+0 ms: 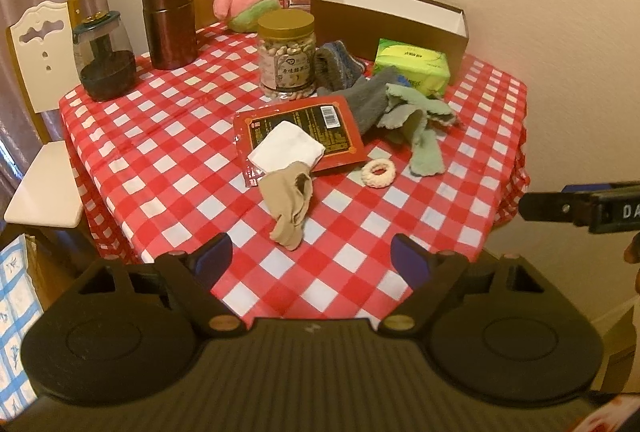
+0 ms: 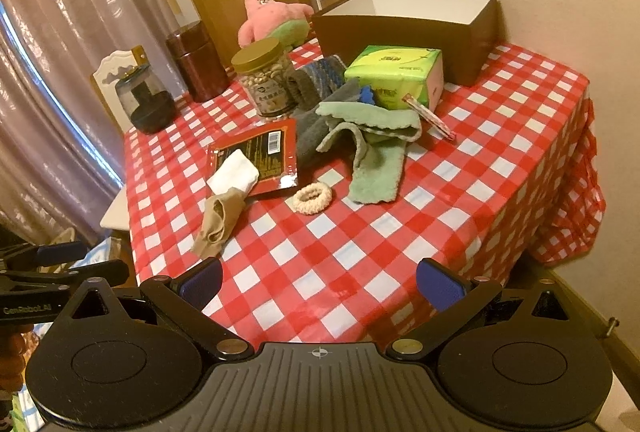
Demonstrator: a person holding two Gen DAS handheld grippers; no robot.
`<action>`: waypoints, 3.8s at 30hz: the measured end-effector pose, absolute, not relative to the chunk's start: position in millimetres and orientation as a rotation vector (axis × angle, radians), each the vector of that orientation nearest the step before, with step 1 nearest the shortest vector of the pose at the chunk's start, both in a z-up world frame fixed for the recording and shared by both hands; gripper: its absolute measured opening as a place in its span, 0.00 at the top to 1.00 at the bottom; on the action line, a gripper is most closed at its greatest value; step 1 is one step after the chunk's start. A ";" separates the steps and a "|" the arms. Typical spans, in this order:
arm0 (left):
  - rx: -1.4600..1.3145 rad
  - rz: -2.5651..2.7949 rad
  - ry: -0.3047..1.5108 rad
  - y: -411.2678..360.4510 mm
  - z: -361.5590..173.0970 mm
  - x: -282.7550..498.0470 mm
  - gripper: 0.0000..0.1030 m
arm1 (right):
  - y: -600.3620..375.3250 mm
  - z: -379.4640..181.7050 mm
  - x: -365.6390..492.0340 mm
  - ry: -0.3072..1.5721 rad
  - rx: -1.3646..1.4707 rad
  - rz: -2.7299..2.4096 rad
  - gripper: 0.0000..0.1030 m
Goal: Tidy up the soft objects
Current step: 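Reach the right gripper to the cream hair tie while the left reaches the beige sock, then close the right gripper on the hair tie while the left grips the sock, then carry the hair tie and sock with both grippers over the brown box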
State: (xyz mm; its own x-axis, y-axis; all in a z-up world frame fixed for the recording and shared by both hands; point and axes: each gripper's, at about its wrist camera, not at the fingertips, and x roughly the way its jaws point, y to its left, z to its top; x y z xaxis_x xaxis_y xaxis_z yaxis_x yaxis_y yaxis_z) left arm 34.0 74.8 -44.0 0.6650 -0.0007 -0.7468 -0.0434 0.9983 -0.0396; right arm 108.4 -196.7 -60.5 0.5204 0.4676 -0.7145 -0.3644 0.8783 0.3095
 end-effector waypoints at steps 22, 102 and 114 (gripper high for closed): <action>-0.070 0.098 0.882 78.8 -116.4 112.4 0.32 | -147.6 -116.7 189.6 0.905 -0.025 0.682 0.23; 0.112 -0.036 0.766 42.4 -75.3 277.2 0.94 | -264.8 -80.2 325.9 0.860 -0.066 0.480 0.78; 0.164 -0.003 0.684 19.4 -45.5 403.0 0.94 | -298.9 -39.5 432.1 0.736 -0.026 0.466 0.78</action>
